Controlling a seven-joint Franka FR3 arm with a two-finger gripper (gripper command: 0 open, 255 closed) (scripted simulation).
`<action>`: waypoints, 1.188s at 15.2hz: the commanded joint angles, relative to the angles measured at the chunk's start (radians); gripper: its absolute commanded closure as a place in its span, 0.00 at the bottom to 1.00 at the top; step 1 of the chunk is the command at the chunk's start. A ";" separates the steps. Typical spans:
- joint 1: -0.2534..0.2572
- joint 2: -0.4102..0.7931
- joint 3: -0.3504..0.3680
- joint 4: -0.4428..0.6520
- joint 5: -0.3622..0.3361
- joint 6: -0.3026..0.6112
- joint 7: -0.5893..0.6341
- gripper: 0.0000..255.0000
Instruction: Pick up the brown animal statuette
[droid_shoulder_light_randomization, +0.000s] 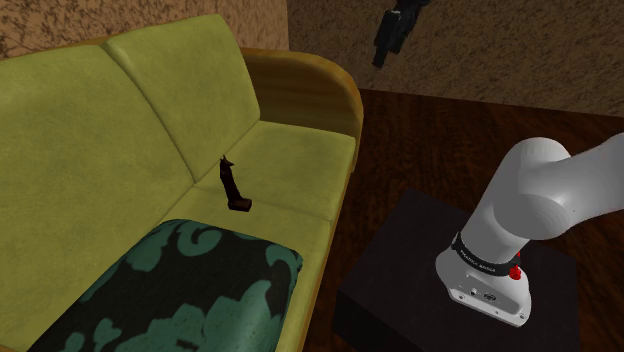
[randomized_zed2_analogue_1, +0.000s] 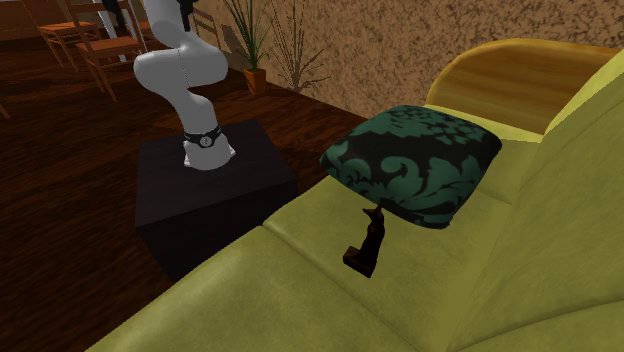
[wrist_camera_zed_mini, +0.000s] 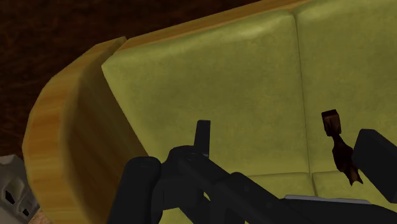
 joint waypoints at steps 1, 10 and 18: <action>0.000 0.000 0.000 0.000 0.000 0.000 0.000 0.00; 0.042 0.203 0.083 -0.044 0.040 0.260 0.081 0.00; 0.065 0.441 0.161 0.005 0.039 0.464 0.157 0.00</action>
